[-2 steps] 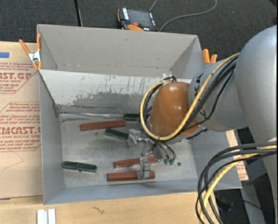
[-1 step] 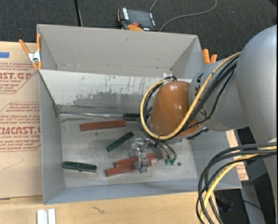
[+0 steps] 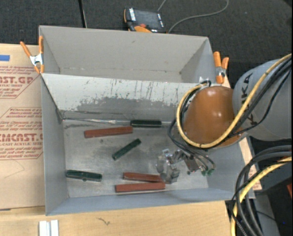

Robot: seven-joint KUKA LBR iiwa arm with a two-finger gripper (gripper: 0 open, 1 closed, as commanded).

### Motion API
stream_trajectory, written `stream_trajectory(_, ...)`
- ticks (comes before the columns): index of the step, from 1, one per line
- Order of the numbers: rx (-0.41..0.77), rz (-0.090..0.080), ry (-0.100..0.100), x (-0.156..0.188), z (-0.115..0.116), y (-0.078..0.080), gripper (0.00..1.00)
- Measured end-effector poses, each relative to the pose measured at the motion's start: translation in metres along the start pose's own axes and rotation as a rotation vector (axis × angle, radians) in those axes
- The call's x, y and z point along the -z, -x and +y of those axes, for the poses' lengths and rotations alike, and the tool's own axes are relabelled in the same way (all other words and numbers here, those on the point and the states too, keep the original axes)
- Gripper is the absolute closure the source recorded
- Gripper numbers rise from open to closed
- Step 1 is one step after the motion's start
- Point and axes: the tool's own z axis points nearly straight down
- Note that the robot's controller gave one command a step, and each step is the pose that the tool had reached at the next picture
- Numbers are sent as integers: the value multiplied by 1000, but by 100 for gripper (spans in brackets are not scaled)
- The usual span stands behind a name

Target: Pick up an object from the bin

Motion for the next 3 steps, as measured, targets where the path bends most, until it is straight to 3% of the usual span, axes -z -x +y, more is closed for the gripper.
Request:
stream_trajectory(1,1,2,3,-1,2,0,0)
stream_trajectory(2,-85,-15,0,-51,8,6,0)
stream_trajectory(3,-63,-7,-1,-8,-35,59,0)
